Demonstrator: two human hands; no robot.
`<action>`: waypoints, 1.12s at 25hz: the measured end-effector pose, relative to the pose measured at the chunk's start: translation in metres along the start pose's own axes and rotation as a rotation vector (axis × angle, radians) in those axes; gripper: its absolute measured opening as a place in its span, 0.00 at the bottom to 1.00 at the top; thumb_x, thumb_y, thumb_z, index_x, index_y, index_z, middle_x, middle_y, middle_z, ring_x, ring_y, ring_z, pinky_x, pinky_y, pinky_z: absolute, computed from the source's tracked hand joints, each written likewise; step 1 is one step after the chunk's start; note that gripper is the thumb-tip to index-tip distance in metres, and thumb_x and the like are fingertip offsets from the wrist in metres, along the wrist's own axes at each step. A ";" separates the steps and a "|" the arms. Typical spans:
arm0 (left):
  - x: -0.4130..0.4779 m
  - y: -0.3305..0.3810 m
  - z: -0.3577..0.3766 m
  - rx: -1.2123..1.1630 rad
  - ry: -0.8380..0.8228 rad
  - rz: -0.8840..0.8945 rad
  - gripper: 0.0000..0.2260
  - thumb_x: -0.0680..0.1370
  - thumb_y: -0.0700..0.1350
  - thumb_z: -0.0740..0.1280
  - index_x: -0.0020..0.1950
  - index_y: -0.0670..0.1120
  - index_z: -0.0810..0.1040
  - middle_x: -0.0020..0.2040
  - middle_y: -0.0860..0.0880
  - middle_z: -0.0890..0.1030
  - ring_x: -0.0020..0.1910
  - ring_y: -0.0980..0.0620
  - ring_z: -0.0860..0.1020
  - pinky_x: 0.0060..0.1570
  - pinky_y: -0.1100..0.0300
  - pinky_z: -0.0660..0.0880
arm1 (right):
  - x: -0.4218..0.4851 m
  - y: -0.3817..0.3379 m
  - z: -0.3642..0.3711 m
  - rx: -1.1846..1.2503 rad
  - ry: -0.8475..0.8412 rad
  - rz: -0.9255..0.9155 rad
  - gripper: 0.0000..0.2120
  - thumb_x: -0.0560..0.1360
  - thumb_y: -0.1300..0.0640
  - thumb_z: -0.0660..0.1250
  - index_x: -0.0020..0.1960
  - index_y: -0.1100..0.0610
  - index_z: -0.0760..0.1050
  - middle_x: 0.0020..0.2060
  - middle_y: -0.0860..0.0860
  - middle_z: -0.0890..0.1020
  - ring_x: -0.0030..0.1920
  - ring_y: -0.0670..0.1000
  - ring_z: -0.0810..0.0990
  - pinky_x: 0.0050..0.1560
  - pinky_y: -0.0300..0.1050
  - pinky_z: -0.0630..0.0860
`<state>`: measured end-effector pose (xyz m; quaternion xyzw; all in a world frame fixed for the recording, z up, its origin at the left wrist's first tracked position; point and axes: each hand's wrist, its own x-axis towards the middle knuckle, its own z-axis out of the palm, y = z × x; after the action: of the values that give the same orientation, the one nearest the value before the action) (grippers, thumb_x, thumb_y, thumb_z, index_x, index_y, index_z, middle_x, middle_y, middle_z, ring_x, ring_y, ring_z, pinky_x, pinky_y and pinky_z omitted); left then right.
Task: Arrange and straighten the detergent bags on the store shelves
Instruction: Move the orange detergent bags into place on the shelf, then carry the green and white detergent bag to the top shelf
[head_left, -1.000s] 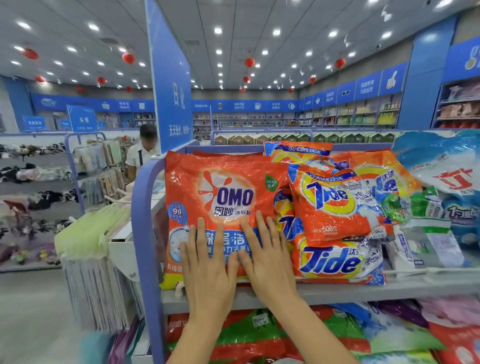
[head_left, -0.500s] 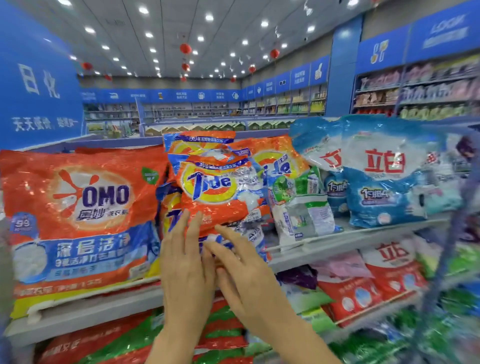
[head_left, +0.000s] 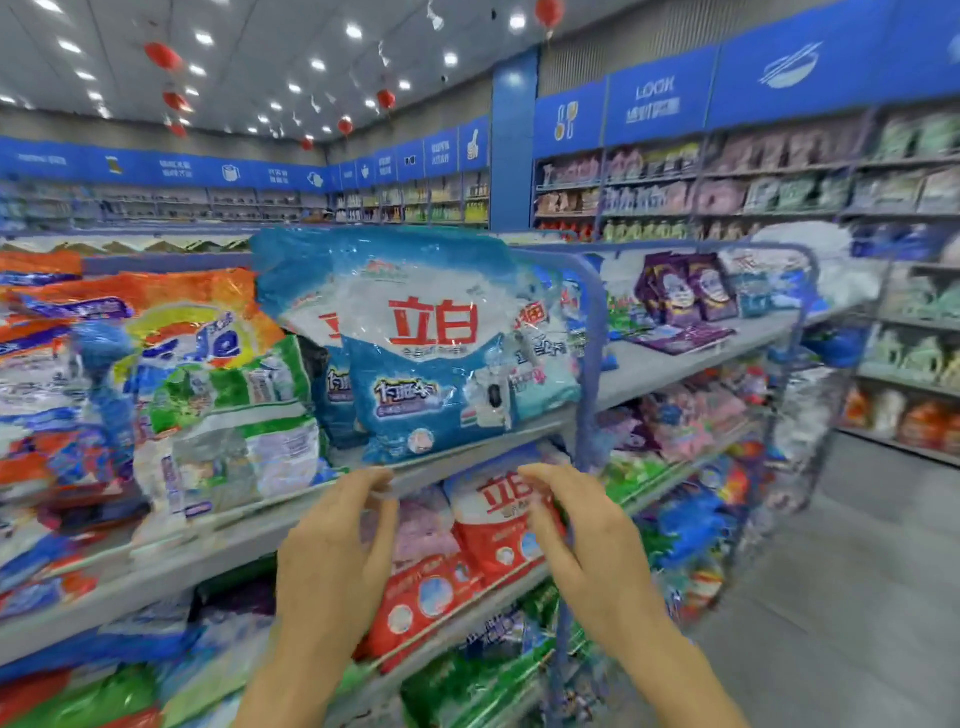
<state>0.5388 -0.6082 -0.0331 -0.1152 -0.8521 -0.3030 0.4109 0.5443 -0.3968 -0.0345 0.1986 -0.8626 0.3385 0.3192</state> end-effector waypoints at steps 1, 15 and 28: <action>0.002 0.010 0.015 -0.014 -0.023 -0.001 0.15 0.73 0.52 0.58 0.49 0.45 0.78 0.39 0.52 0.80 0.35 0.50 0.80 0.36 0.56 0.77 | -0.002 0.015 -0.012 0.007 0.009 0.034 0.16 0.77 0.48 0.55 0.60 0.48 0.74 0.51 0.40 0.78 0.50 0.39 0.76 0.49 0.34 0.72; 0.040 -0.025 0.007 0.232 0.172 -0.189 0.06 0.74 0.38 0.69 0.50 0.41 0.79 0.44 0.46 0.82 0.43 0.45 0.79 0.42 0.57 0.71 | 0.073 0.015 0.045 0.207 -0.021 -0.096 0.13 0.75 0.54 0.59 0.56 0.54 0.77 0.48 0.44 0.80 0.49 0.42 0.76 0.49 0.36 0.73; 0.053 -0.126 -0.052 0.340 0.116 -0.480 0.30 0.77 0.47 0.64 0.75 0.43 0.54 0.76 0.42 0.54 0.75 0.45 0.53 0.72 0.53 0.54 | 0.132 -0.067 0.202 0.176 -0.270 -0.119 0.23 0.77 0.51 0.61 0.70 0.52 0.62 0.69 0.49 0.64 0.68 0.50 0.64 0.62 0.48 0.68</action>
<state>0.4819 -0.7422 -0.0209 0.1774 -0.8687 -0.2506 0.3887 0.4028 -0.6032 -0.0275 0.3204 -0.8513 0.3637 0.2012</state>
